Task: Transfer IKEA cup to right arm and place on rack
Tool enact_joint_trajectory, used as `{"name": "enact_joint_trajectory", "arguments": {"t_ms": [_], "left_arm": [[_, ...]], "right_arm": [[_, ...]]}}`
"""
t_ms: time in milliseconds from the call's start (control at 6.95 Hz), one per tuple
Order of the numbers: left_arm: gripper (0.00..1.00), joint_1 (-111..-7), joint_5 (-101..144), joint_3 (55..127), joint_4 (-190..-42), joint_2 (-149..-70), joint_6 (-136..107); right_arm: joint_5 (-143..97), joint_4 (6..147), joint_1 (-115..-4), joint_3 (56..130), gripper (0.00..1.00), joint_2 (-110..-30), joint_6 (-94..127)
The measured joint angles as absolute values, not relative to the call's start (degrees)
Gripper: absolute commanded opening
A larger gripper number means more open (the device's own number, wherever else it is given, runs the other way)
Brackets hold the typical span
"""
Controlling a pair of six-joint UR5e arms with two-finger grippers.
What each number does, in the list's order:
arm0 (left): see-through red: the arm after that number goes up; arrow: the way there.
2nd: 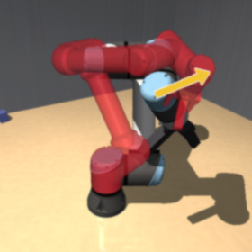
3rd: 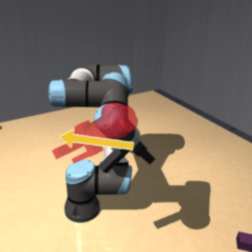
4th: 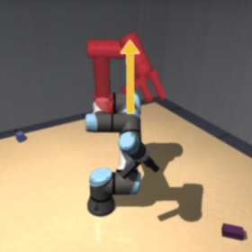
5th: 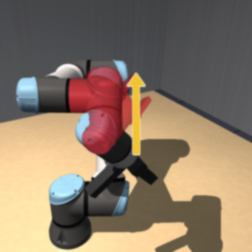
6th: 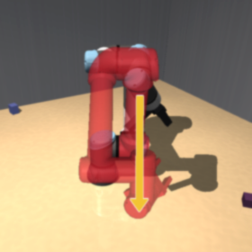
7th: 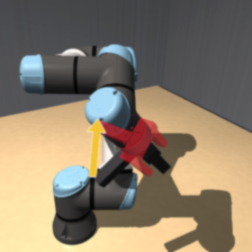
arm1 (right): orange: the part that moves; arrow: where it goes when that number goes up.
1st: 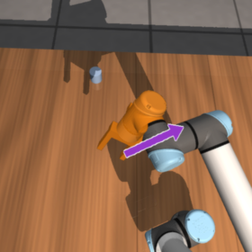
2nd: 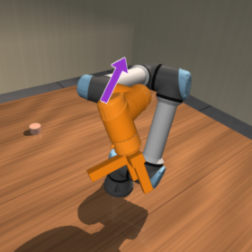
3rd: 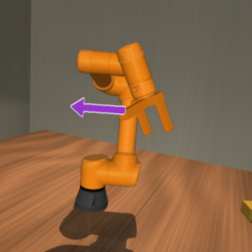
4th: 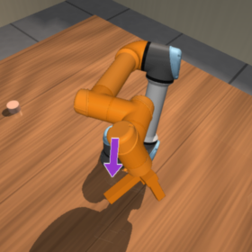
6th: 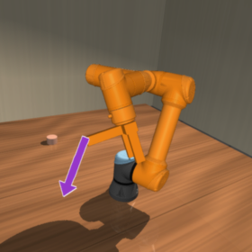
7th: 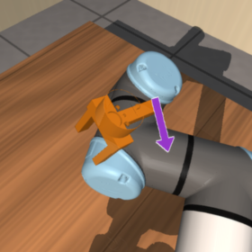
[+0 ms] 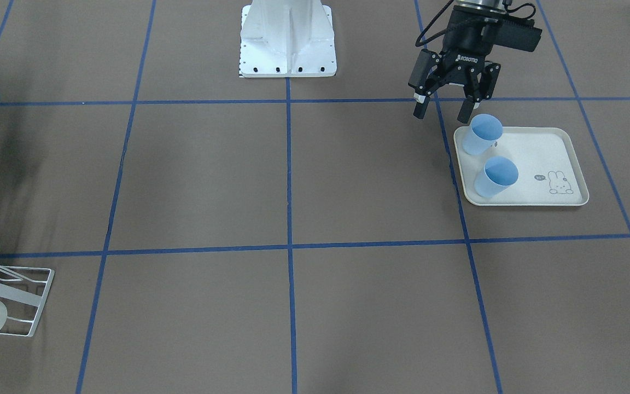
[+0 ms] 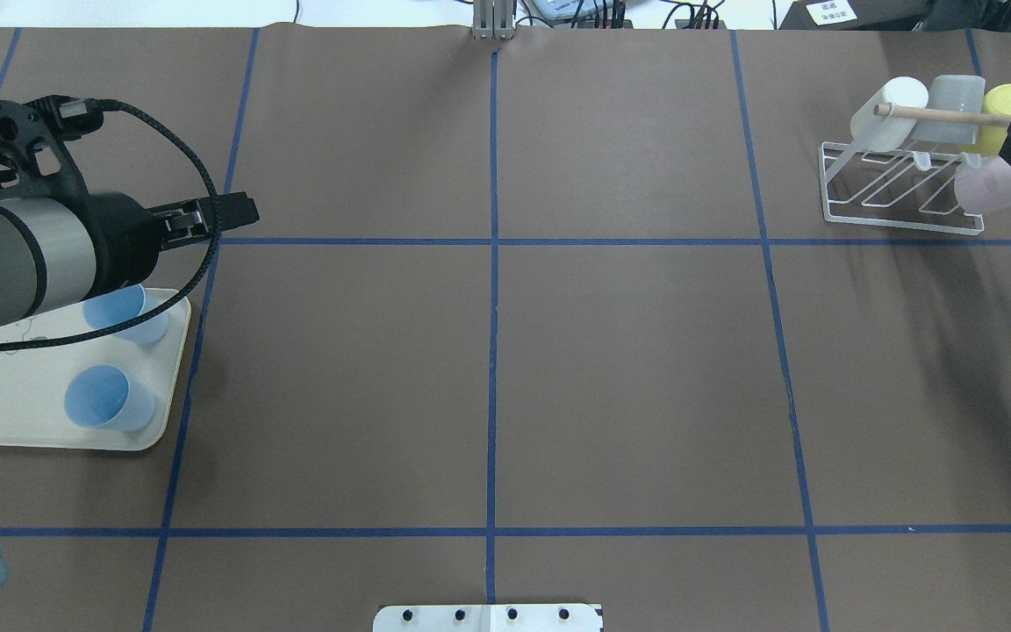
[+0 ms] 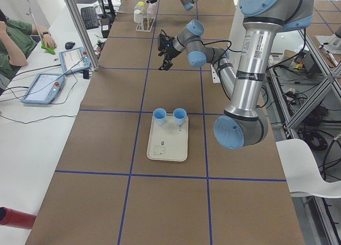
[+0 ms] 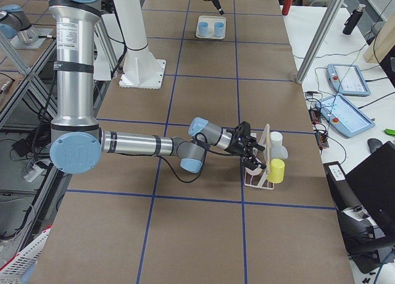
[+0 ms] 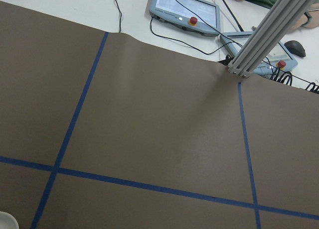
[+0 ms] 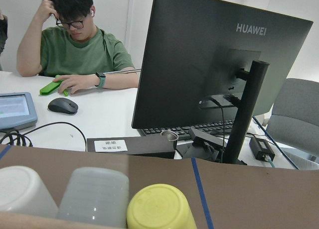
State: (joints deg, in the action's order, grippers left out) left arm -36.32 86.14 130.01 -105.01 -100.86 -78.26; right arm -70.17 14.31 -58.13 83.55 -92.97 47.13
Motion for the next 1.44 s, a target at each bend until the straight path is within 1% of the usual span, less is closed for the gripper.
{"name": "enact_joint_trajectory", "arguments": {"t_ms": [144, 432, 863, 1151, 1439], "left_arm": [[1.0, -37.4, 87.7, 130.6, -105.0, -100.6, -77.9], [1.0, -41.9, 92.7, 130.4, -104.9, -99.1, -74.7], [1.0, -49.1, 98.1, 129.2, -103.8, -94.5, -63.8], [1.0, -54.5, 105.6, 128.2, -97.8, -93.3, -54.3], [1.0, -57.3, 115.9, 126.0, -91.6, -92.8, -49.6]], "right_arm": [[-70.4, 13.3, -58.6, 85.0, 0.99, -93.4, 47.4], [-72.8, 14.2, -61.1, 90.0, 0.99, -94.3, 47.5], [-79.3, 30.8, -63.7, 105.1, 0.99, -93.7, 51.4], [-87.6, 38.7, -63.5, 109.8, 0.99, -89.4, 60.0], [-95.9, 44.8, -61.3, 111.6, 0.99, -82.7, 71.0]]}}
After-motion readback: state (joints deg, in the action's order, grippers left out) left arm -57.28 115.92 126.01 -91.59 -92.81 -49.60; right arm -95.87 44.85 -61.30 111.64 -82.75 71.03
